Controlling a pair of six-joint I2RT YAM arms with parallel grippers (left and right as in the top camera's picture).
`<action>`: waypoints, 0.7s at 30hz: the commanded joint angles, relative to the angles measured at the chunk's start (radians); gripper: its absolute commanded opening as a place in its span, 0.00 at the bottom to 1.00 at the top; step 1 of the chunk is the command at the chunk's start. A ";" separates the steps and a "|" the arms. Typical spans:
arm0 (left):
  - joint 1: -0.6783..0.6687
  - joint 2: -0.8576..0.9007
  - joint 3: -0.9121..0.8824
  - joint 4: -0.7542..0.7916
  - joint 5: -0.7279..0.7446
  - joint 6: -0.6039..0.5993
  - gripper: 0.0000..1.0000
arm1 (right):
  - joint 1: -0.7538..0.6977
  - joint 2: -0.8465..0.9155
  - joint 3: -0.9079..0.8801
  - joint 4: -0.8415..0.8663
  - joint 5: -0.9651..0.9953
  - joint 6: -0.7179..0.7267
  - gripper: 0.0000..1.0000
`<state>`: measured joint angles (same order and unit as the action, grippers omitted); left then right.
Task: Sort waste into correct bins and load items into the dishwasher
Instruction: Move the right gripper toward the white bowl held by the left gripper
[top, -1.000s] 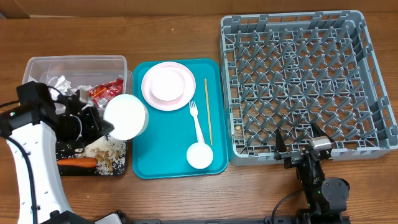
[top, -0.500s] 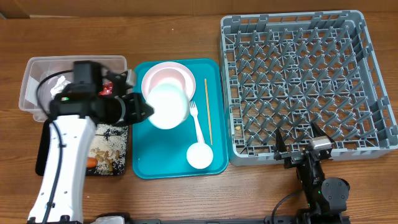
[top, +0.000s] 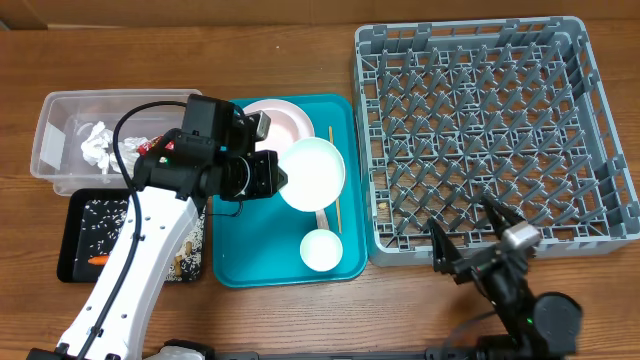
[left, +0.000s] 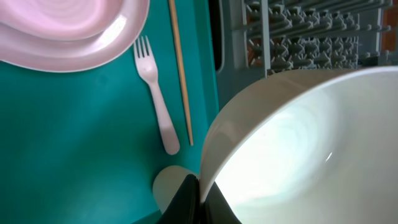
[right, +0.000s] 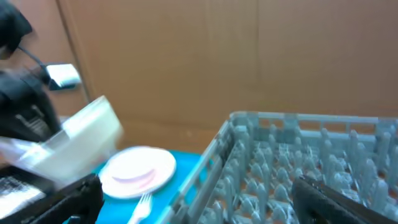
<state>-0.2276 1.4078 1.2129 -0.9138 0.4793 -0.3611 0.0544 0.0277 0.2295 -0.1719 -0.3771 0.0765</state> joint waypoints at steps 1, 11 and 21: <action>-0.002 -0.019 0.020 0.000 -0.039 -0.014 0.04 | 0.005 0.051 0.246 -0.100 -0.032 0.034 1.00; -0.003 -0.019 0.020 -0.016 -0.071 -0.061 0.04 | 0.005 0.630 1.004 -0.789 -0.031 0.029 1.00; -0.016 -0.019 0.031 -0.034 -0.081 -0.087 0.04 | 0.006 0.976 1.178 -0.974 -0.246 0.030 0.84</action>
<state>-0.2298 1.4078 1.2144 -0.9482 0.4122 -0.4210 0.0540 0.9577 1.3796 -1.1316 -0.5404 0.1043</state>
